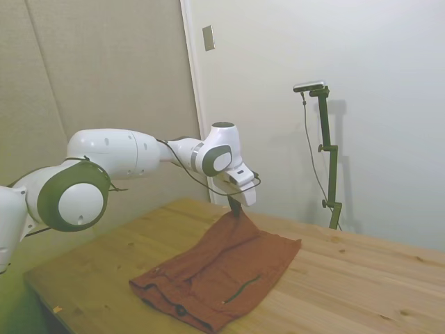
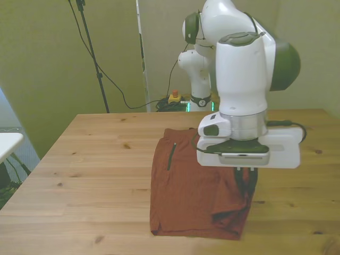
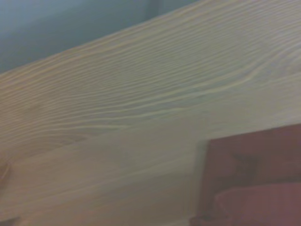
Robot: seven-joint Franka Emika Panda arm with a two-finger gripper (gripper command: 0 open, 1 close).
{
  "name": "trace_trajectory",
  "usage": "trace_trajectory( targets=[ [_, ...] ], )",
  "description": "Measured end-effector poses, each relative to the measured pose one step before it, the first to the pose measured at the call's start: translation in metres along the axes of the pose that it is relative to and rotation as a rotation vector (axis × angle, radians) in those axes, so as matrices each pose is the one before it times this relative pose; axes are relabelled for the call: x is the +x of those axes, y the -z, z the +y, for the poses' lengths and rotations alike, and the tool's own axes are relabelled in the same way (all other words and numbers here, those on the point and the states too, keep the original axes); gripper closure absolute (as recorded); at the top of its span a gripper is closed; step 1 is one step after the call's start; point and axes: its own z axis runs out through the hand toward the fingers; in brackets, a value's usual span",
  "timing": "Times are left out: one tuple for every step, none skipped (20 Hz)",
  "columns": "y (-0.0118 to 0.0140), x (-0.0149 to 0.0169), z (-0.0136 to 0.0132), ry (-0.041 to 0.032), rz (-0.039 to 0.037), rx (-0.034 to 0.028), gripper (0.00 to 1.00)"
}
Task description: Unfold the shorts
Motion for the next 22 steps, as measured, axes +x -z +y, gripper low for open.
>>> trace_trajectory(
  targets=[
    [0.0005,-0.00896,-0.00472,0.0176,0.00195,-0.0074,1.0],
    [0.00041,-0.00921,-0.00508,0.02034,0.00663,-0.00687,1.0],
    [0.00056,-0.0099,-0.00555,0.01771,0.00542,-0.00486,1.0],
    [0.00047,-0.01034,-0.00585,0.01615,0.00182,-0.00153,1.0],
    [0.00034,-0.00916,-0.00524,0.01515,0.0042,-0.00174,1.0],
    [0.00067,-0.00967,-0.00565,0.01372,0.00414,-0.00107,1.0],
    [0.00087,-0.00825,-0.00492,0.01106,0.00405,-0.00095,1.0],
    [0.00076,-0.0076,-0.00438,0.00661,0.00183,-0.00094,1.0],
    [0.00042,-0.00699,-0.00387,0.00701,0.00128,-0.00099,1.0],
    [-0.00031,-0.00626,-0.00316,0.0086,0.00296,-0.00353,1.0],
    [-0.00067,-0.00596,-0.00295,0.00952,0.00317,-0.0036,1.0],
    [-0.00131,-0.00669,-0.00328,0.01047,0.00155,-0.00358,1.0],
    [-0.00245,-0.0069,-0.00331,0.01083,0.00105,-0.00477,1.0],
    [-0.00271,-0.00731,-0.00355,0.00922,-0.00161,-0.00334,1.0],
    [-0.0031,-0.00748,-0.00358,0.00949,-0.00195,-0.00366,1.0],
    [-0.00347,-0.00661,-0.00305,0.00861,0.00002,-0.00544,1.0],
    [-0.00345,-0.00614,-0.00267,0.00689,0.00261,-0.00793,1.0],
    [-0.00386,-0.00567,-0.00196,0.00573,0.0011,-0.01143,0.0],
    [-0.00429,-0.00499,-0.00126,0.00807,-0.00034,-0.01463,0.0],
    [-0.00504,-0.00523,-0.00194,0.00806,-0.00142,-0.00931,0.0],
    [-0.00545,-0.00506,-0.00204,0.00776,-0.00179,-0.0075,0.0],
    [-0.00566,-0.00547,-0.00225,0.00963,-0.00059,-0.00833,0.0]
  ],
)
